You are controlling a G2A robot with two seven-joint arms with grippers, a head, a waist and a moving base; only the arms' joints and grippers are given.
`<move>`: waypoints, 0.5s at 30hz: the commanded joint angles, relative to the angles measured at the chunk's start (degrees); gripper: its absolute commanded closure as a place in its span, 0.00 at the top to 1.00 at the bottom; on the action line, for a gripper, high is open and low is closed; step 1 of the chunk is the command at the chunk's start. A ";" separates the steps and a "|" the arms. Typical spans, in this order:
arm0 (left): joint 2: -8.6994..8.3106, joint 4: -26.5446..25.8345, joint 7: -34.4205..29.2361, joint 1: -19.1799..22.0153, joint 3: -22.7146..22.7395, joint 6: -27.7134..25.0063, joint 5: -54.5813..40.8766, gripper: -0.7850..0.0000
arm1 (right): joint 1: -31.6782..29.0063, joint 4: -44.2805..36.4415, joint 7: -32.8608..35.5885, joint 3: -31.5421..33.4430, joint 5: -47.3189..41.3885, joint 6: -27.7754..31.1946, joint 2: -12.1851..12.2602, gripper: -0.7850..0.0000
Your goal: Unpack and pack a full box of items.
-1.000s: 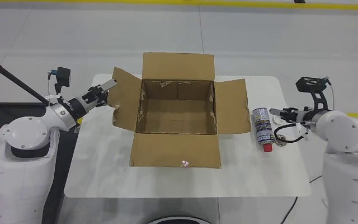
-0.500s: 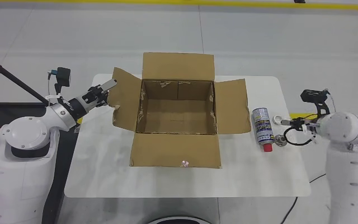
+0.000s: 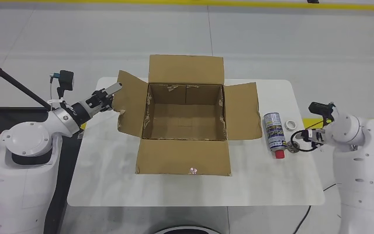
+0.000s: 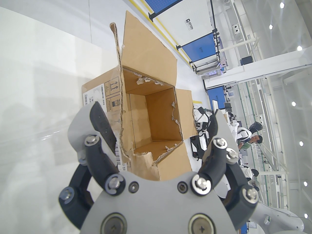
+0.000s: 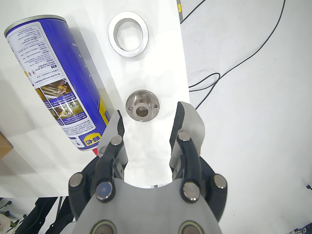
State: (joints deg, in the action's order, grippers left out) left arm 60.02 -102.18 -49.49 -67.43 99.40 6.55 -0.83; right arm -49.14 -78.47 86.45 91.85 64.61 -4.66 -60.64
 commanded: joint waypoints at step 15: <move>0.00 0.00 0.00 0.00 0.00 0.00 0.00 1.00 | -0.51 2.10 -0.15 -2.73 -0.44 -1.64 0.14 0.47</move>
State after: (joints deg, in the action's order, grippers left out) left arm 60.02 -102.18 -49.49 -67.43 99.40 6.55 -0.83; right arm -49.66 -76.54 86.39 89.16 64.26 -6.25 -60.52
